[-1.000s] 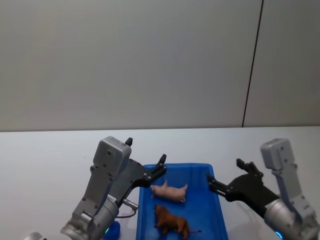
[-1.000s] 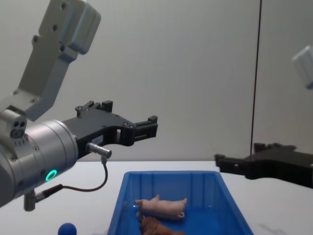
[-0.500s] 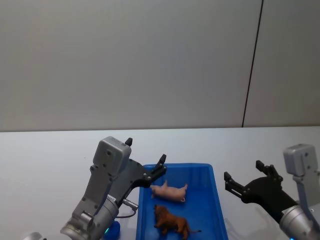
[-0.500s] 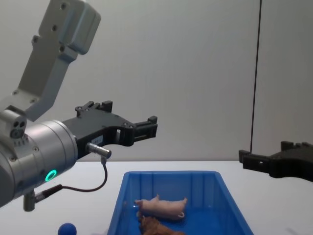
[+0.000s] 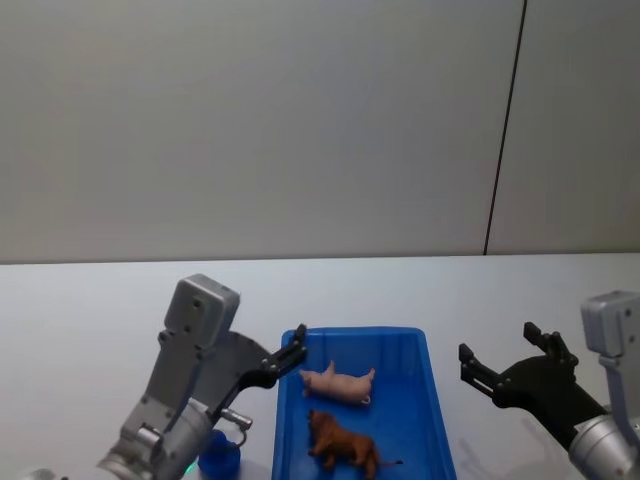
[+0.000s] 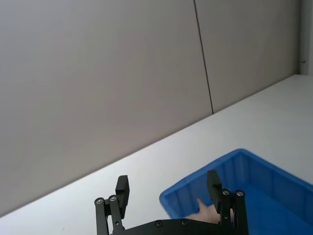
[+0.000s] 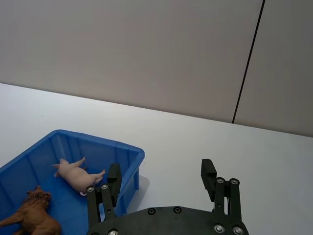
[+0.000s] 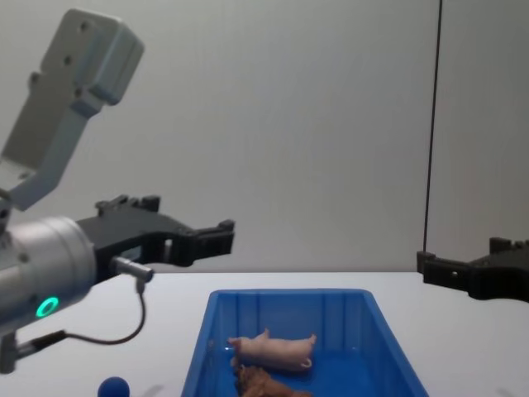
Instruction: Pick up the two dolls from the table and place them into the box.
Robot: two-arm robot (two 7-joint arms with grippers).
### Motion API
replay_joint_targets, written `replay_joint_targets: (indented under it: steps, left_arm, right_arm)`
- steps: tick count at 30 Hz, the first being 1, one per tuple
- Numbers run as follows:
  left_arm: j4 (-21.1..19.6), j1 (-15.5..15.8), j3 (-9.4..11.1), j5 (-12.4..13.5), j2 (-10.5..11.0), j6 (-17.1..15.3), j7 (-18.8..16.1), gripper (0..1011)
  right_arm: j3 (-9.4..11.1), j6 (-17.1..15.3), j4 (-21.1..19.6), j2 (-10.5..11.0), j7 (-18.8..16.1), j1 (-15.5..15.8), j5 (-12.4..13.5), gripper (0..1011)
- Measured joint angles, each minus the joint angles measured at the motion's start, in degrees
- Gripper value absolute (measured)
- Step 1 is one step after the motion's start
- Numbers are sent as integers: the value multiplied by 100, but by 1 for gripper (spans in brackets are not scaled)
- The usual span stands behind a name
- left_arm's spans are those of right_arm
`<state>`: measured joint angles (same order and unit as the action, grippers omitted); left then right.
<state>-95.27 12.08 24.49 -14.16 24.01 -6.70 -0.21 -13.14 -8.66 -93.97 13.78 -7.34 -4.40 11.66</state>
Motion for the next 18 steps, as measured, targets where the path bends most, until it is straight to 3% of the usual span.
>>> replay_joint_targets:
  steps: [9, 18]
  left_arm:
    - [-206, -221, -204, -498, 283, -625, -198, 1001]
    - [-249, -370, -321, -837, 427, -1027, -319, 1001]
  right_arm:
    - [9, 8, -31, 14, 35, 29, 21, 1001]
    - [14, 14, -46, 20, 52, 46, 31, 1001]
